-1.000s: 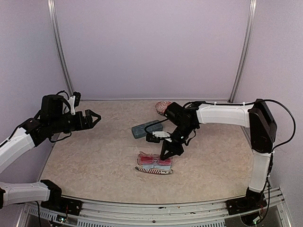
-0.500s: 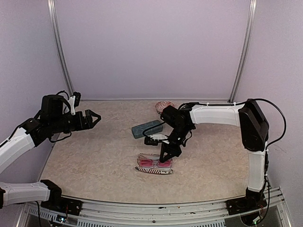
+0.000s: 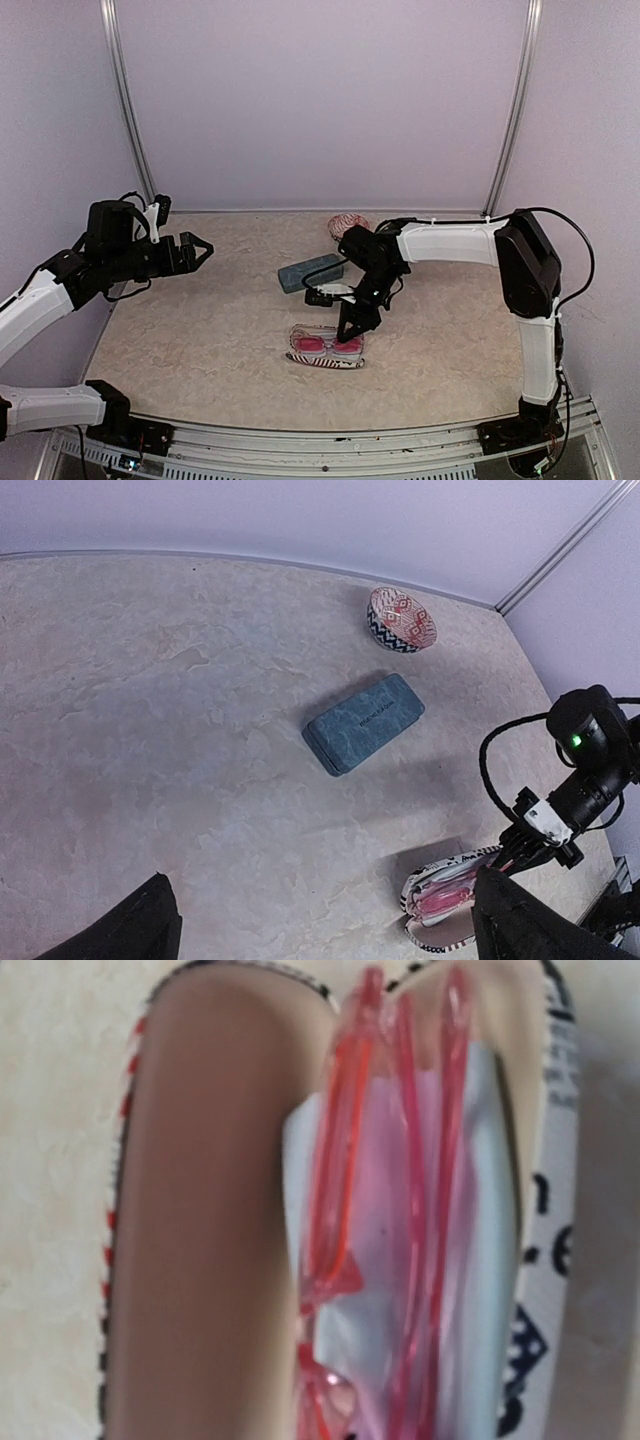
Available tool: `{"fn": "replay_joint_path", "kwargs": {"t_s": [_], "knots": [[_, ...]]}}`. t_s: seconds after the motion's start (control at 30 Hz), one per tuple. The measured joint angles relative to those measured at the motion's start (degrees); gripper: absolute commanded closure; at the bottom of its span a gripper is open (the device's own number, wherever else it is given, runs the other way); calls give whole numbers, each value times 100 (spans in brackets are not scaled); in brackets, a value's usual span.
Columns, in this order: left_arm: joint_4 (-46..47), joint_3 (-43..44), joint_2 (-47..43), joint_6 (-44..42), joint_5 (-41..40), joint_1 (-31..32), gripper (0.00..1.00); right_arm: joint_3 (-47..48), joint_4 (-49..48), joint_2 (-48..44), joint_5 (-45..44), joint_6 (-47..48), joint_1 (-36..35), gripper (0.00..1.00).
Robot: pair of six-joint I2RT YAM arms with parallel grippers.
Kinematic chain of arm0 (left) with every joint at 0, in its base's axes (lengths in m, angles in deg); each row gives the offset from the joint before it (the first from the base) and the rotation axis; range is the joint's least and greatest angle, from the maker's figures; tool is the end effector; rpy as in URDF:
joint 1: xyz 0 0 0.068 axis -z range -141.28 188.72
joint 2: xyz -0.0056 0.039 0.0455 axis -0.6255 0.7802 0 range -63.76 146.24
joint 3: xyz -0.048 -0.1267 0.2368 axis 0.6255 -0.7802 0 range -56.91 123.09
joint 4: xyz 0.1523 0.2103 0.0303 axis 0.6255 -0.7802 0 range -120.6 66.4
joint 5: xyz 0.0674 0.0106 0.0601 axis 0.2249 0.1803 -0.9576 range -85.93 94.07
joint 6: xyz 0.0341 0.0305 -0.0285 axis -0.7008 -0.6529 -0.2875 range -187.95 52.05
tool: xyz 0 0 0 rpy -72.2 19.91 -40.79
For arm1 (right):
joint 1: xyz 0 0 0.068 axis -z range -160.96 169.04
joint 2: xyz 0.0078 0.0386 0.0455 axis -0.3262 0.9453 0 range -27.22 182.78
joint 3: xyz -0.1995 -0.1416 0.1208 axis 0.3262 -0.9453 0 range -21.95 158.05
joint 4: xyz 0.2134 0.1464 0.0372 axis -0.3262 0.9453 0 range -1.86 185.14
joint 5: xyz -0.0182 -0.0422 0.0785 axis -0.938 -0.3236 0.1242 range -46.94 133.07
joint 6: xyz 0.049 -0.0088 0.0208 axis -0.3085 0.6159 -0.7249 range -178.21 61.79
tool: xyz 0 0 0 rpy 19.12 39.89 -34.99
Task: Organize the sunglasses
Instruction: Place the sunglasses in the sunglasses case.
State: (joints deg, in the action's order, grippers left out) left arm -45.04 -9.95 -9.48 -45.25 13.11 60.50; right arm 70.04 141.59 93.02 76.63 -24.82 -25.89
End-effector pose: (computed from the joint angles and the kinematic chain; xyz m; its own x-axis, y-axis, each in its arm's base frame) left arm 0.1950 -0.0840 0.3036 -0.6030 -0.1695 -0.7796 0.2836 0.8678 -0.4080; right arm 0.2778 0.3050 0.1758 -0.2300 -0.8772 -0.4215 -0.9240 0.0609 0.3775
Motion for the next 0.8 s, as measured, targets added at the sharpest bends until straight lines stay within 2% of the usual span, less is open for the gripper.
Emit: {"fn": "replay_joint_path", "kwargs": {"t_s": [0.53, 0.8], "knots": [[0, 0, 15, 0, -2, 0, 1, -26, -415, -9, -293, -295, 70, 77], [2, 0, 70, 0, 4, 0, 1, -448, -848, -743, -319, -472, 68, 71]]}}
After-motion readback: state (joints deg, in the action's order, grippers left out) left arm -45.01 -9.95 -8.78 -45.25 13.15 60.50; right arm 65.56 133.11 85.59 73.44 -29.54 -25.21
